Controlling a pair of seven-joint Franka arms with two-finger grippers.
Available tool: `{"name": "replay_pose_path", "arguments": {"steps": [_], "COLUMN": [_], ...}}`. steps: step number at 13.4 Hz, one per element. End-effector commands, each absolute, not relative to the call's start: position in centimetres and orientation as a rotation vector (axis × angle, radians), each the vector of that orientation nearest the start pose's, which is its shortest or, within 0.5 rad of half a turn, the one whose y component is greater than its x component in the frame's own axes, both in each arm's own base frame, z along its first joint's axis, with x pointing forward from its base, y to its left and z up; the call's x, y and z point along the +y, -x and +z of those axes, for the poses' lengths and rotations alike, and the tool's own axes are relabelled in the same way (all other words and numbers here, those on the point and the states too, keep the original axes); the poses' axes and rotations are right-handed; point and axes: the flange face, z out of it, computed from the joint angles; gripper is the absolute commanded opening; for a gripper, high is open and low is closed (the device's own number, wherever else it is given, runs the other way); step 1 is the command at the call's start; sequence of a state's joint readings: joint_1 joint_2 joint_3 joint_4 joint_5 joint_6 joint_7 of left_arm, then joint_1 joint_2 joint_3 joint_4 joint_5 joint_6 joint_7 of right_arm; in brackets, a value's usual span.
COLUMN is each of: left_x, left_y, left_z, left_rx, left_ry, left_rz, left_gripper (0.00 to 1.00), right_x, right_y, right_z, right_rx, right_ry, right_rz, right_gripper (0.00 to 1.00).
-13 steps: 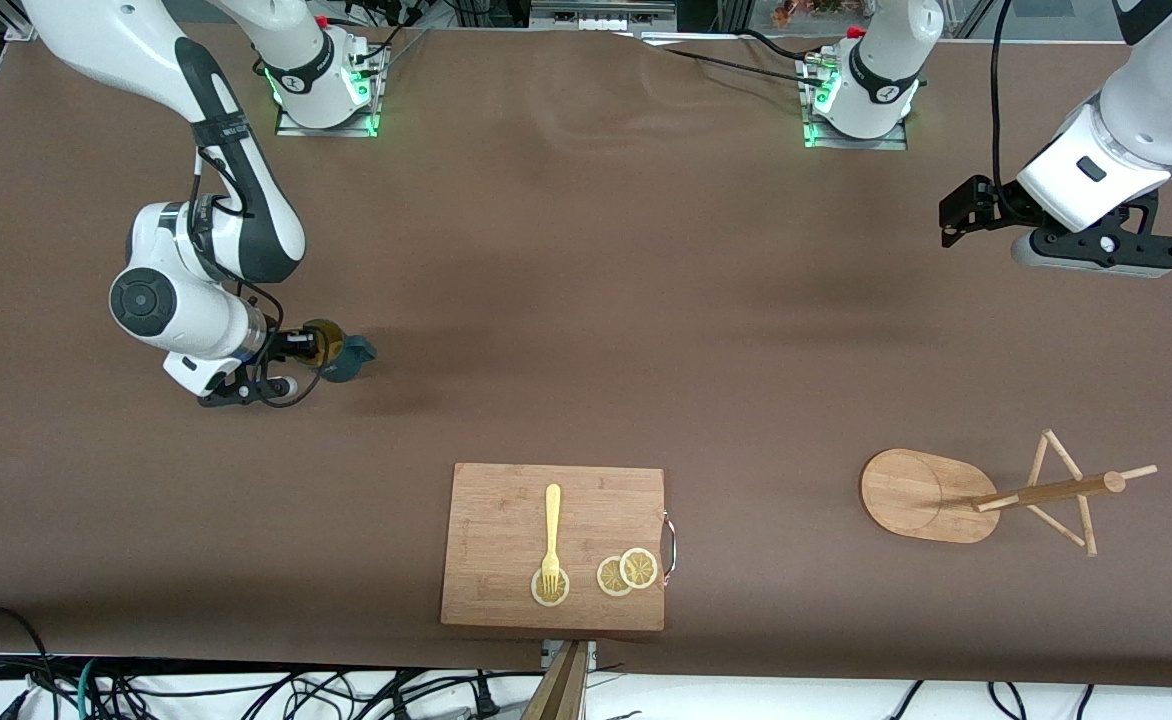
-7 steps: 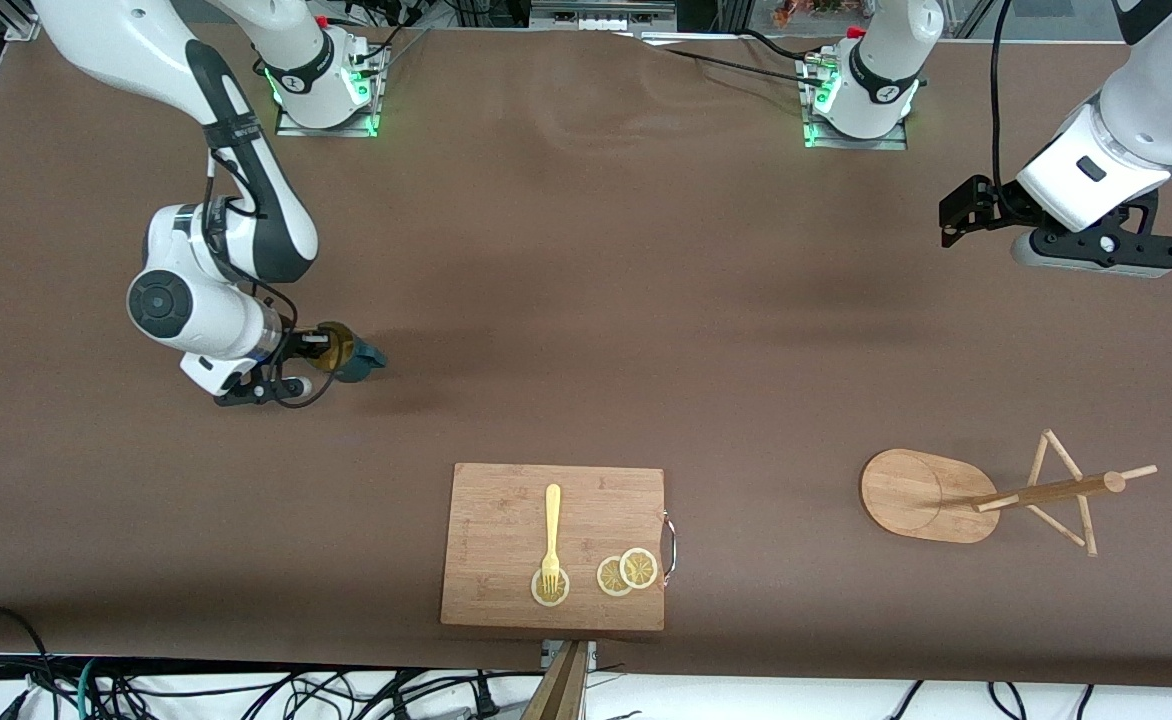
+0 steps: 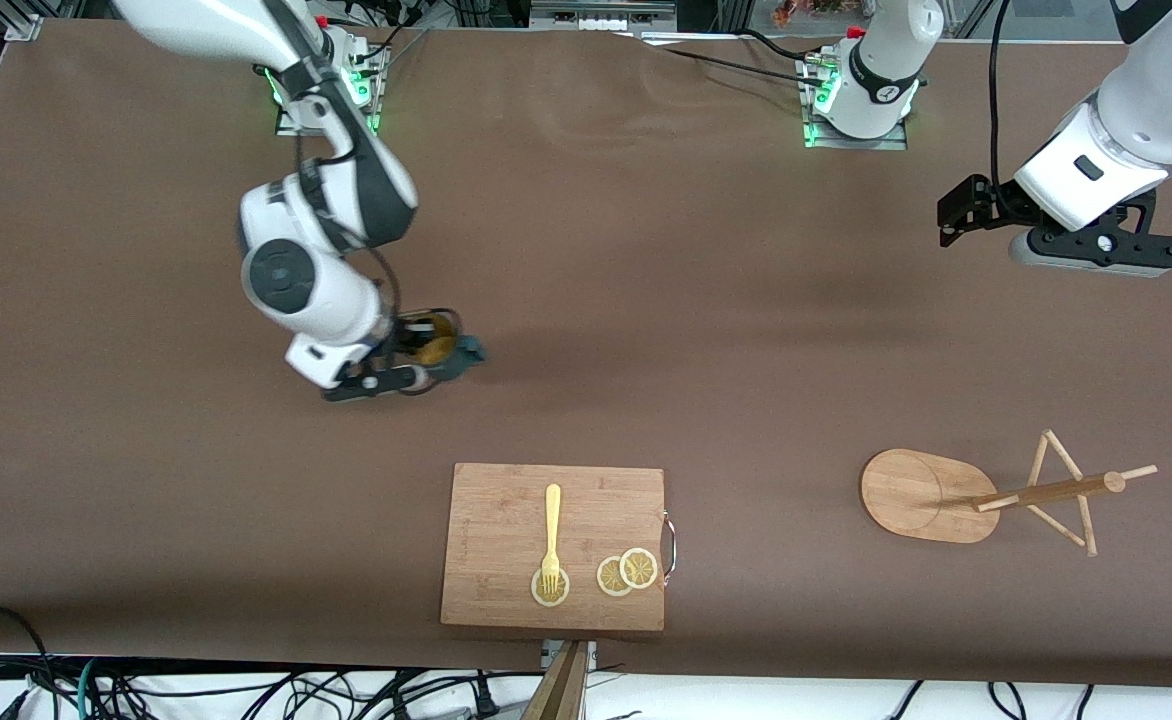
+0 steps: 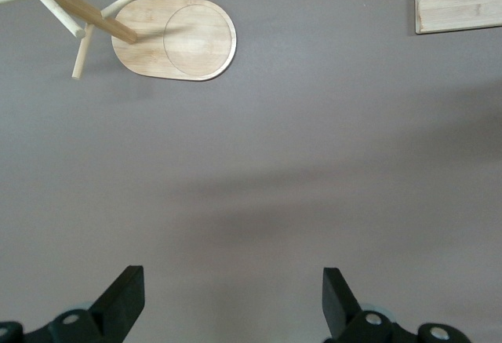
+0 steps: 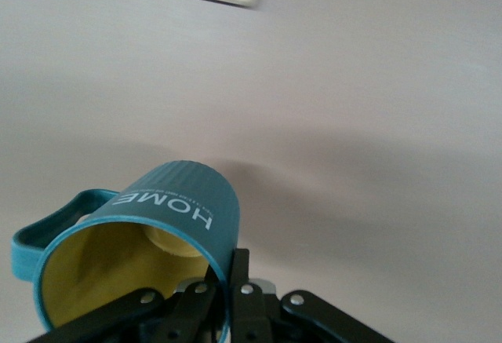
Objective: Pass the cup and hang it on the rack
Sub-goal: 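Carry the teal mug with the right gripper toward the table middle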
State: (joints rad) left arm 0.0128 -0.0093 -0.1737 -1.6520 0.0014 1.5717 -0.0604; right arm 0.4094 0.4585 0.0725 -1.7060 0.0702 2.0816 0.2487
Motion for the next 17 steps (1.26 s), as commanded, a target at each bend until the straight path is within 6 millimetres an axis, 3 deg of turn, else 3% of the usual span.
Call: {"name": "replay_pose_path", "arguments": {"steps": [1,2,5,8,12,17], "left_x": [-9.0,-9.0,-9.0,-8.8,-8.8,-8.6], "left_y": [-54.2,-54.2,-54.2,-54.2,-54.2,-54.1], "left_z": [59.8,59.8,59.8,59.7,59.7,59.7], "left_rx": [0.156,0.156,0.156,0.154,0.154,0.151], "left_ry": [3.128,3.128,3.128,3.127,3.126,3.126], "left_rz": [0.103,0.103,0.103,0.107,0.119,0.124], "left_gripper": [1.00,1.00,1.00,1.00,1.00,1.00], "right_x": [38.9,41.5,51.1,57.0,61.2,60.7], "right_y": [-59.8,-60.0,-56.8,-52.7,-48.1,-49.2], "right_z": [31.1,31.0,28.9,27.5,27.4,25.9], "right_rx": [-0.245,-0.215,-0.204,-0.227,-0.249,-0.241], "right_ry": [3.079,3.077,3.062,3.056,3.051,3.061], "right_rz": [0.199,0.186,0.149,0.127,0.107,0.057], "right_gripper": [0.00,0.00,0.00,0.00,0.00,0.00]}}
